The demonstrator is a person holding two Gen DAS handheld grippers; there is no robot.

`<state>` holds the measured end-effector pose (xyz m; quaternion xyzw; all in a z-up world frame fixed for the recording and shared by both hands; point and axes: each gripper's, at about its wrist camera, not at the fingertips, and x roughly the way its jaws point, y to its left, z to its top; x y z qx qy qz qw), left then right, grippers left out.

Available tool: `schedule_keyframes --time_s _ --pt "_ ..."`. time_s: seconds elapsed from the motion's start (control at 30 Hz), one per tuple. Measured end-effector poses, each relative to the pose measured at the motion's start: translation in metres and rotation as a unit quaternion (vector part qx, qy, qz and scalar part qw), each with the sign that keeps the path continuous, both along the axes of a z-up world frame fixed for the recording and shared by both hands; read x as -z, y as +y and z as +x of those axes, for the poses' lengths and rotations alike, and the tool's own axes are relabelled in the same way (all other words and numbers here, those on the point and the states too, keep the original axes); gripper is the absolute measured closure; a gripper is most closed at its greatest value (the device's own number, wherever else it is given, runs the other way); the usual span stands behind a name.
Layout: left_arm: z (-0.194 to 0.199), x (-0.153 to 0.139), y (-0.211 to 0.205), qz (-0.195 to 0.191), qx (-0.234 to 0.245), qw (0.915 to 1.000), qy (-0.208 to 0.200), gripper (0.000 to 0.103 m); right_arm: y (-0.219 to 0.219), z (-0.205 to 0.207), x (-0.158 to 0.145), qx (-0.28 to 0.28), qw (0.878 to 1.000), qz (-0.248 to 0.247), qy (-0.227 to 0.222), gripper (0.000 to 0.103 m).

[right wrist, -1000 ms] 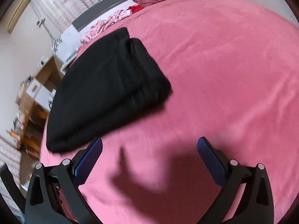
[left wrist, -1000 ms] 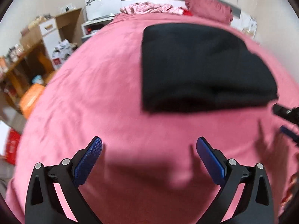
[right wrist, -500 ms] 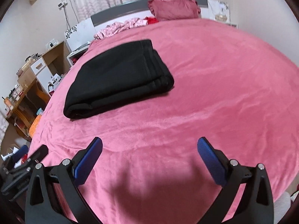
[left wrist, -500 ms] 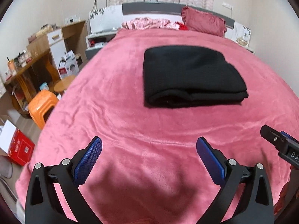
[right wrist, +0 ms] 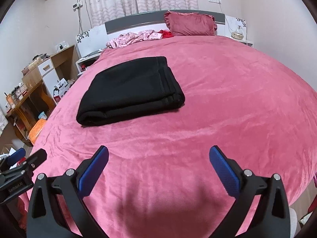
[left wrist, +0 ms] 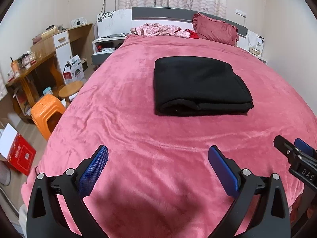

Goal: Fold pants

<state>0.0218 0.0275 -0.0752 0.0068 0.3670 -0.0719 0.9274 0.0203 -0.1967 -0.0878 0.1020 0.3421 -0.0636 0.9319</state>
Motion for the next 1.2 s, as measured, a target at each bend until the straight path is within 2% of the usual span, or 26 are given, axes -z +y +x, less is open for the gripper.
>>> schedule_keyframes --time_s 0.3,0.6,1.2 --pt "-0.0086 -0.0014 0.0023 0.001 0.001 1.0000 -0.010 0.003 0.0066 0.0005 -0.0002 -0.014 1.000 -0.008 0.000 0.002" --pt "-0.0090 0.0007 0.0054 -0.014 -0.002 0.9999 0.007 0.003 0.0060 0.0025 0.0019 -0.014 1.000 -0.002 0.003 0.002" --pt "-0.0106 0.0030 0.0044 -0.010 0.008 0.9999 0.009 0.003 0.0057 0.0051 0.0047 -0.022 1.000 -0.002 0.006 0.002"
